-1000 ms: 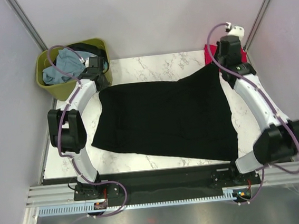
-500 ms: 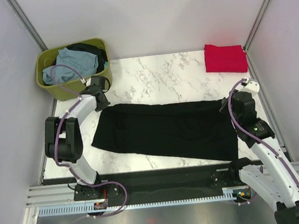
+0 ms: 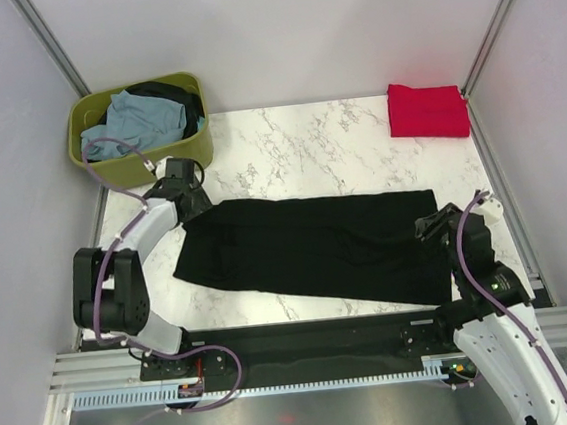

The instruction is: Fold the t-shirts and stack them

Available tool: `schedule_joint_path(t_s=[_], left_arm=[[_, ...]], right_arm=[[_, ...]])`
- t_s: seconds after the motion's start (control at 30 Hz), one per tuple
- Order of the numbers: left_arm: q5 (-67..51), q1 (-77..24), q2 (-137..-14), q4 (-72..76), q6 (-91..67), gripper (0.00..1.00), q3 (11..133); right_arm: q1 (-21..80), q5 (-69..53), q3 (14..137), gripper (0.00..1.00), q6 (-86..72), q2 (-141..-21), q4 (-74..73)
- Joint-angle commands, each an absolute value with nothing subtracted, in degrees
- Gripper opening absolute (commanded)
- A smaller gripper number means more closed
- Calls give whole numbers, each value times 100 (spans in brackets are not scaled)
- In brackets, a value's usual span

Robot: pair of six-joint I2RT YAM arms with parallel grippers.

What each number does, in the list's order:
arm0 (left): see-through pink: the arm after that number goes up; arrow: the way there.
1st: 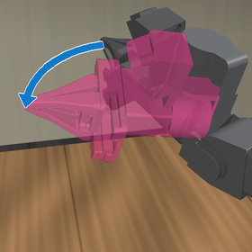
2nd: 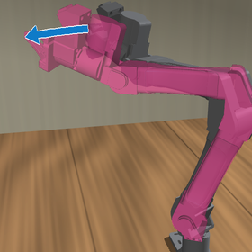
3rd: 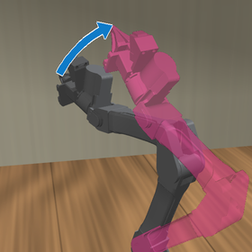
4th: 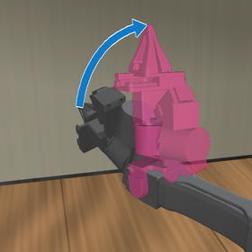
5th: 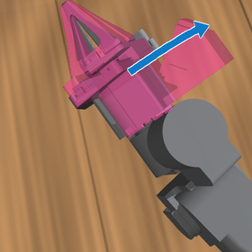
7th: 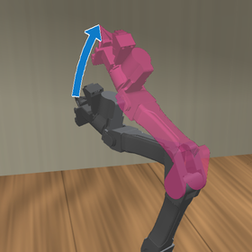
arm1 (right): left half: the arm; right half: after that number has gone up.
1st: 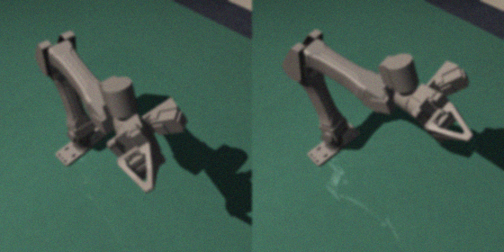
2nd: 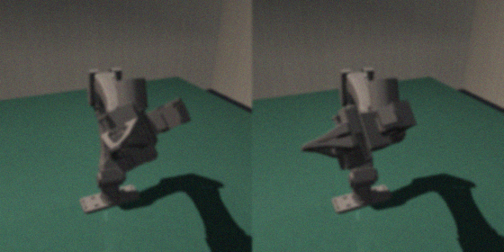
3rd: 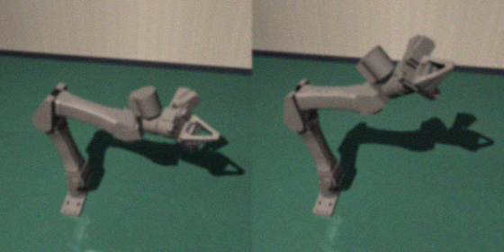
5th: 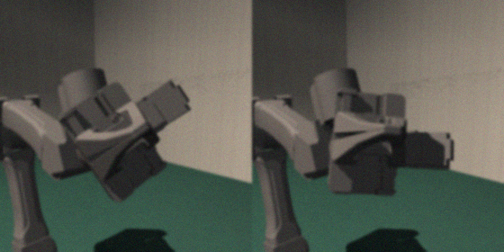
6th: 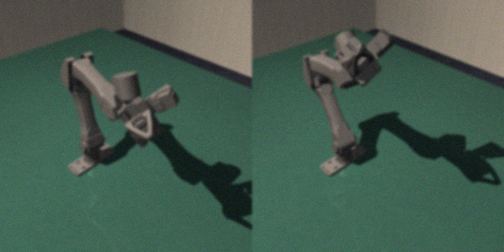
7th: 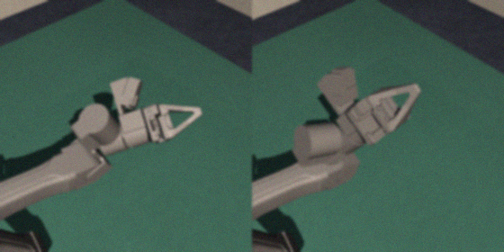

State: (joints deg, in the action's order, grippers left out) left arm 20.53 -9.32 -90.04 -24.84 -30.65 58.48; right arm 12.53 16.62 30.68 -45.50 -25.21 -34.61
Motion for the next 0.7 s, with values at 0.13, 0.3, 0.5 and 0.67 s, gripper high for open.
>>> schedule_joint_path(t_s=[0.13,0.3,0.5,0.67], left_arm=[[2487,-896,-7797,-2329,-3357,86,5678],[2233,-1071,-7646,-1901,-2902,84,5731],[2048,-1959,-8717,-1714,-2224,84,6239],[1197,-2145,-9893,-1933,-2161,82,6643]], right_arm=[[1274,976,2822,56,-5063,-1917,-3937],[1274,923,2707,56,-4922,-2143,-3641],[1362,466,2785,56,-4562,-5154,-2226],[1801,1002,3831,55,-4236,-7545,-2162]])
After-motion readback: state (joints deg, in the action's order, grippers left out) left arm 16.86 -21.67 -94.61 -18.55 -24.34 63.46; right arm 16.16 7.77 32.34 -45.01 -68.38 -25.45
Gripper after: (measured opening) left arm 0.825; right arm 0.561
